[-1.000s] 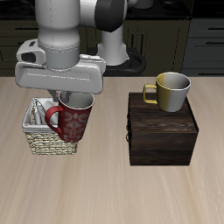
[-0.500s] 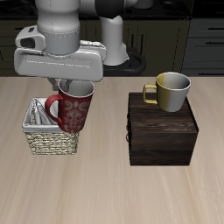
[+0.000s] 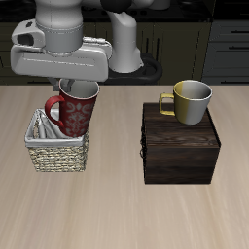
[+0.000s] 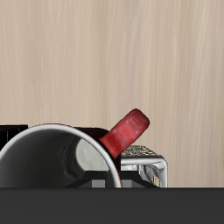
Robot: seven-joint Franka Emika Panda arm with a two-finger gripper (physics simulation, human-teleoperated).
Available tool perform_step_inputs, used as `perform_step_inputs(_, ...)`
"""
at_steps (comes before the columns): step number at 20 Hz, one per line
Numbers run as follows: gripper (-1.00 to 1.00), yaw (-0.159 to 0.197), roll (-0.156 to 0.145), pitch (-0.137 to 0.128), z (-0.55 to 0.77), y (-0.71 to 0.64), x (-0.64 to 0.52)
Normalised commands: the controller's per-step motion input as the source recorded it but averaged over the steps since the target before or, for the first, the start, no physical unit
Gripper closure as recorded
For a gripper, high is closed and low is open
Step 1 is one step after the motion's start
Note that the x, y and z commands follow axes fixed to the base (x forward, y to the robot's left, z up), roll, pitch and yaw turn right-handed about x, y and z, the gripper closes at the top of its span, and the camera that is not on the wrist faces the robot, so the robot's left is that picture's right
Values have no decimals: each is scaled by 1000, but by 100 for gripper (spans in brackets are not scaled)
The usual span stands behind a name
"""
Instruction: Place the red mug in the basket
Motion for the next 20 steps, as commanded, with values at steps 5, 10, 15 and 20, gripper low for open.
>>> perform_step_inputs(5, 100, 14, -6, -20, 48, -44, -332)
perform_step_inputs(10, 100, -26, -16, -19, 105, -161, -341)
perform_step_inputs(15, 100, -1, -31, -36, 65, -167, -229)
perform_step_inputs(20, 100, -26, -14, -21, 33, -118, -107)
